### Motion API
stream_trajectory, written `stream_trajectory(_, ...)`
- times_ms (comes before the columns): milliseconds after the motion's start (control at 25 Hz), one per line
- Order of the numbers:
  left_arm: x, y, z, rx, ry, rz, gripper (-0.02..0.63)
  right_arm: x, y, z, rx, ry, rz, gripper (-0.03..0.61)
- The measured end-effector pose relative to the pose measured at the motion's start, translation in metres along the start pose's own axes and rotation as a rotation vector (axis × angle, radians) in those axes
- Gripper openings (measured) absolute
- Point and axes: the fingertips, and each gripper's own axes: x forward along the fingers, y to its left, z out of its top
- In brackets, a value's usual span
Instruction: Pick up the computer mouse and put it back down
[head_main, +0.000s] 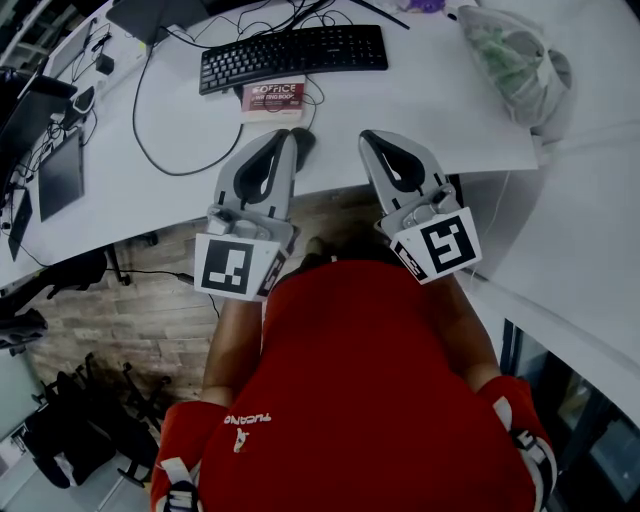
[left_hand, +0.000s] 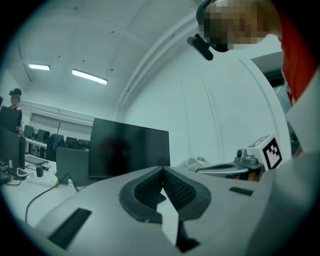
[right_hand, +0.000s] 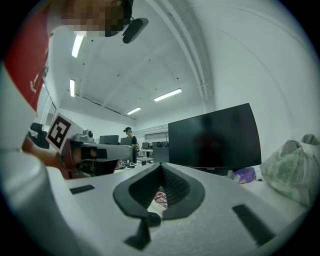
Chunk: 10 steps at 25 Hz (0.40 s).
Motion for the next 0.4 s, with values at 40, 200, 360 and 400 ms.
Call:
stream_trajectory(40,-0.0001,0.0001,-0.0001,0.000,0.000,-0.001,0.011,-0.0001,0.0003,-0.0001,0.000,0.001,-0.001,0.005)
stream_trajectory(200,-0.0004,0.0016,-0.0002,-0.001,0.000,-0.004,0.011,0.0004,0.0012,-0.0009,0.000,0.005,-0.006,0.005)
stream_trajectory(360,-0.0005,0.0029,-0.0014,-0.001,0.002,-0.006,0.011,0.0015,0.0019,-0.0022,0.001,0.006,-0.008,0.004)
stream_trajectory(400,-0.0003,0.0031,-0.0017,-0.001,0.002,-0.006,0.011,0.0017,0.0019,-0.0024,0.001,0.005,-0.008,0.005)
